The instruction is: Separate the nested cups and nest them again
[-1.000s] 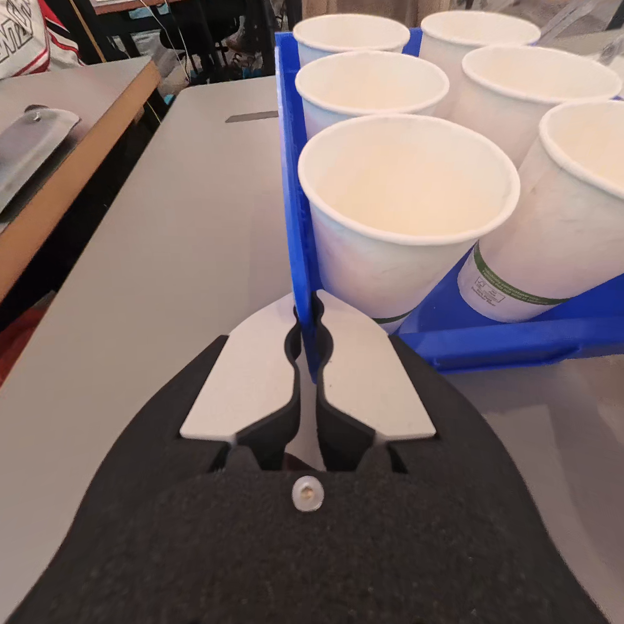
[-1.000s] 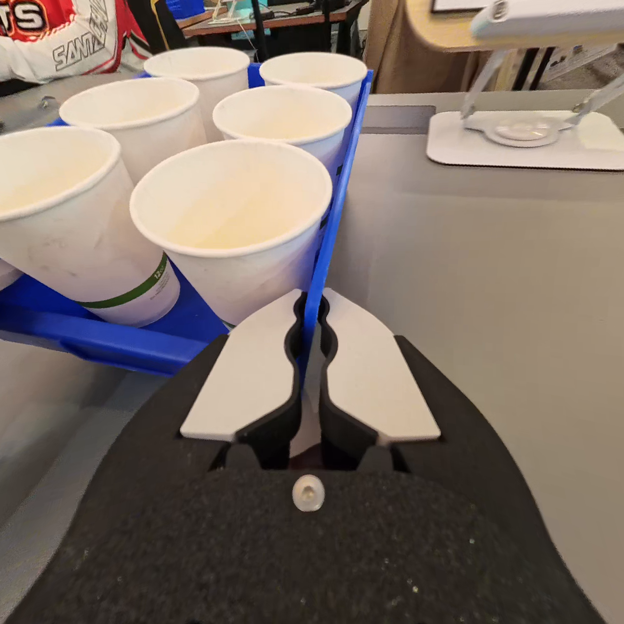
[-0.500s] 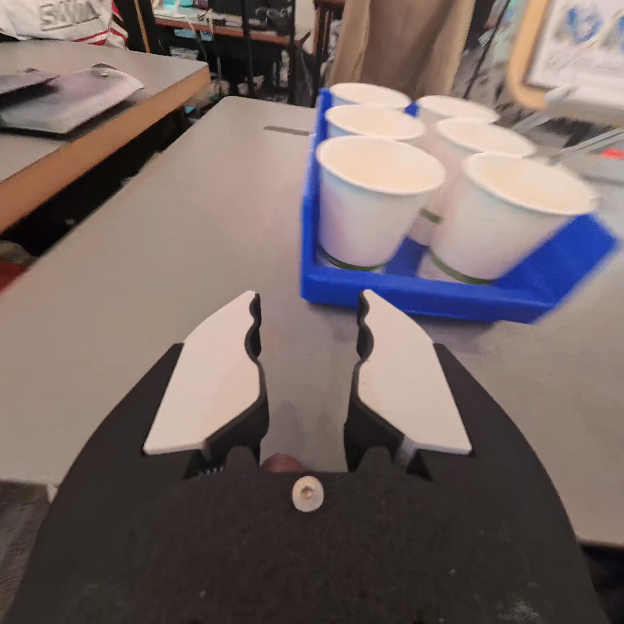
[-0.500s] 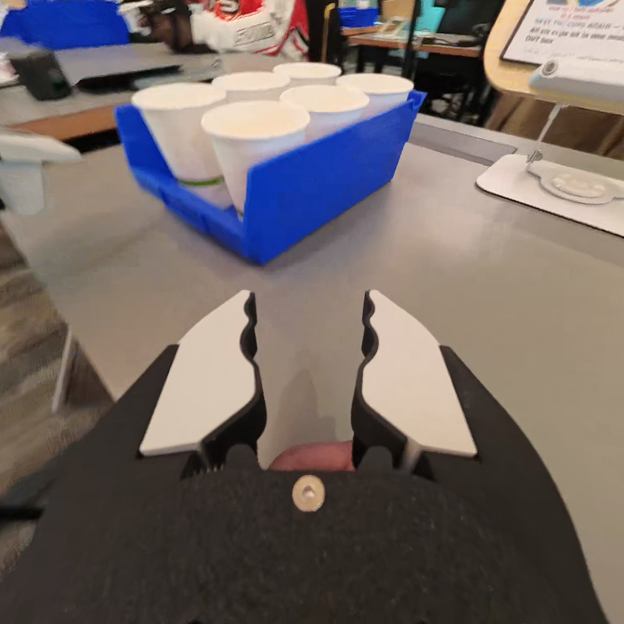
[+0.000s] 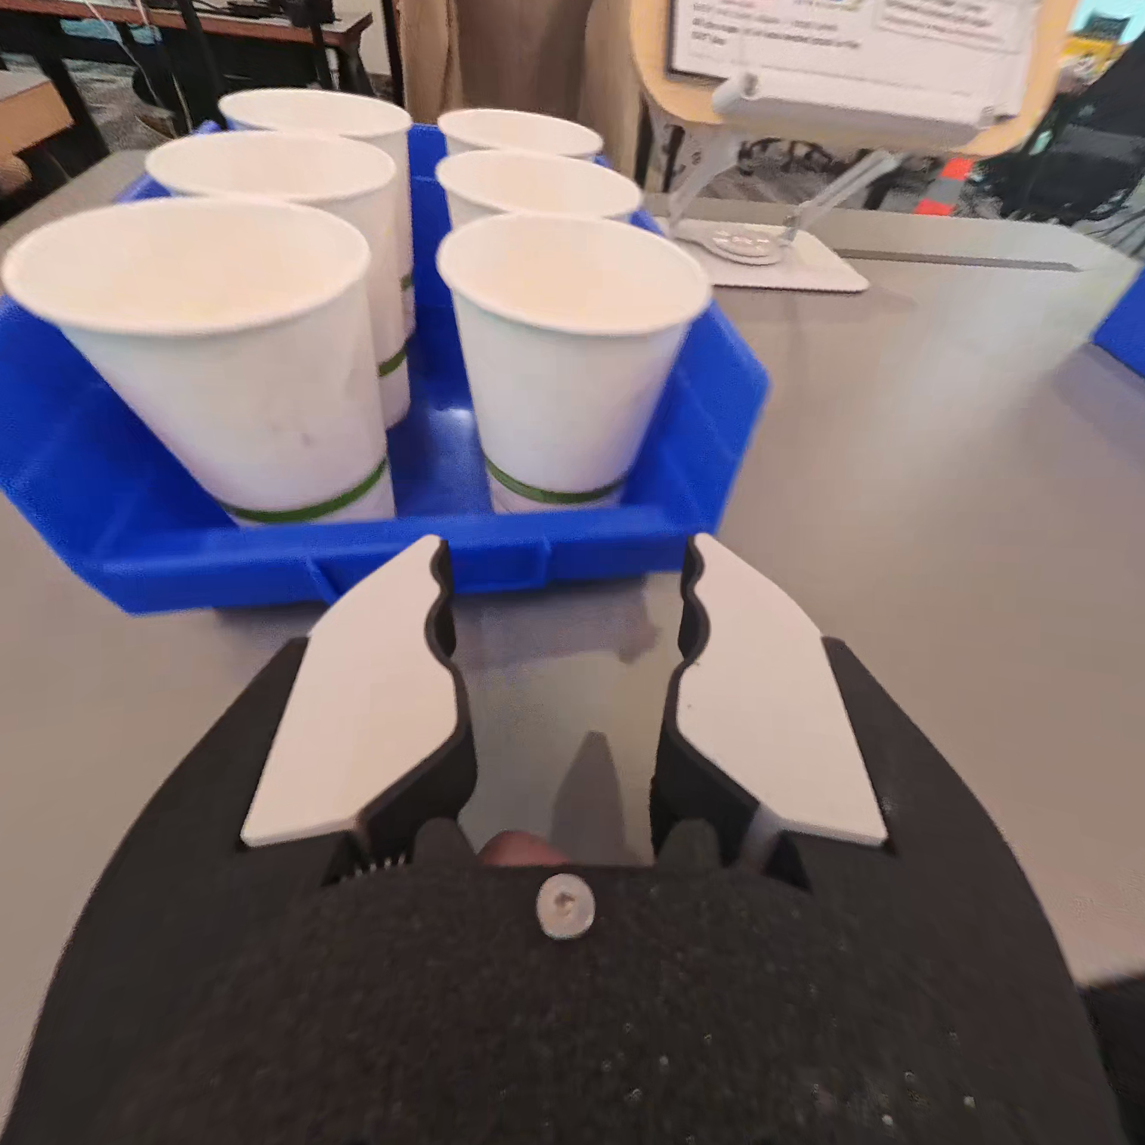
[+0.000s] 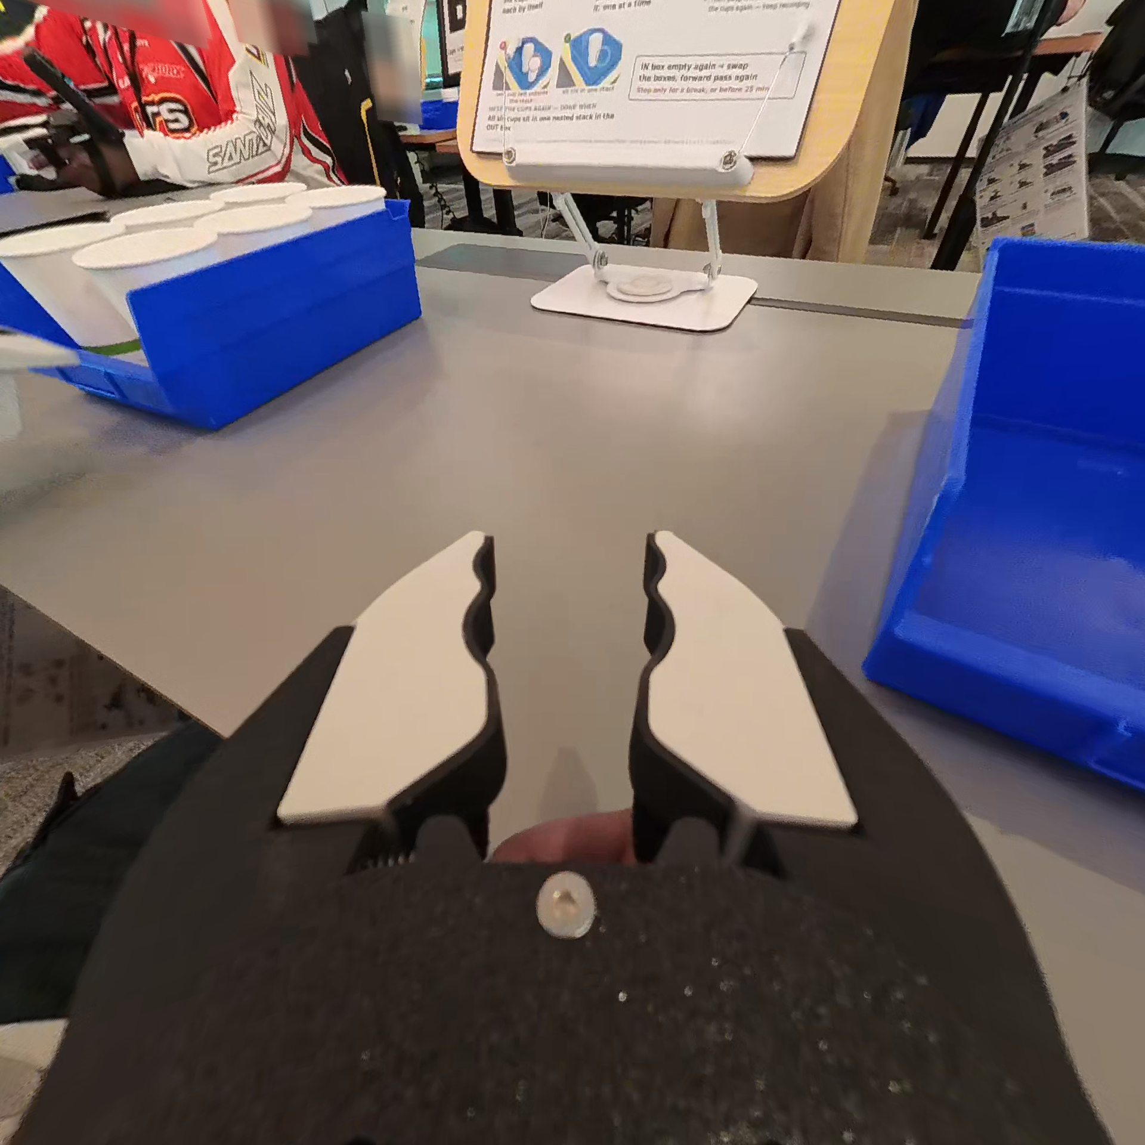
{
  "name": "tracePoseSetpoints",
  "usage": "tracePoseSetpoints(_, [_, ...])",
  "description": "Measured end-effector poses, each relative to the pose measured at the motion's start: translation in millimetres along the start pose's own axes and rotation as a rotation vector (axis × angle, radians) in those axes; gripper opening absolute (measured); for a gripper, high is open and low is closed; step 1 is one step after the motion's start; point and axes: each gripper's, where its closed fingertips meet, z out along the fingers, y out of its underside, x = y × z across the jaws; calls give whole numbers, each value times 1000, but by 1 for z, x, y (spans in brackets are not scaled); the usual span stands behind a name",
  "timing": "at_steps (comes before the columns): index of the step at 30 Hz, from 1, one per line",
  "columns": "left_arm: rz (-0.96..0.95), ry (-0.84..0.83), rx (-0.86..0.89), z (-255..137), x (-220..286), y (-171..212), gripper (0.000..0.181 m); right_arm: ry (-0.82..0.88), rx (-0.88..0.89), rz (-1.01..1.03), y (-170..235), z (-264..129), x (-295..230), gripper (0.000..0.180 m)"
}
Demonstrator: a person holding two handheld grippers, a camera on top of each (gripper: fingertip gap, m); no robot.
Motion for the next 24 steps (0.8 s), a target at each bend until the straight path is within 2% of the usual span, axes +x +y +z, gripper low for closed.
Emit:
tracePoseSetpoints(3, [12,17,-33,27,-11,-12,77,-5,13,-13,-3,-3,0,42])
tracePoseSetpoints(6, [36,35,-11,38,-10,-30,75,-18,8,8,-3,-5,-1,40])
tracePoseSetpoints(11, [114,42,-60,65,3,-31,76,-36,-10,40,-1,-5,5,38])
tracePoseSetpoints(15, [85,18,-63,79,-1,-35,78,-27,-6,52,-5,-2,16,36])
tracePoseSetpoints(19, [102,4,-56,75,-6,-37,76,-40,5,72,-10,0,19,34])
tracePoseSetpoints(24, [122,127,-19,35,-1,-62,74,-165,-31,20,-16,3,14,35])
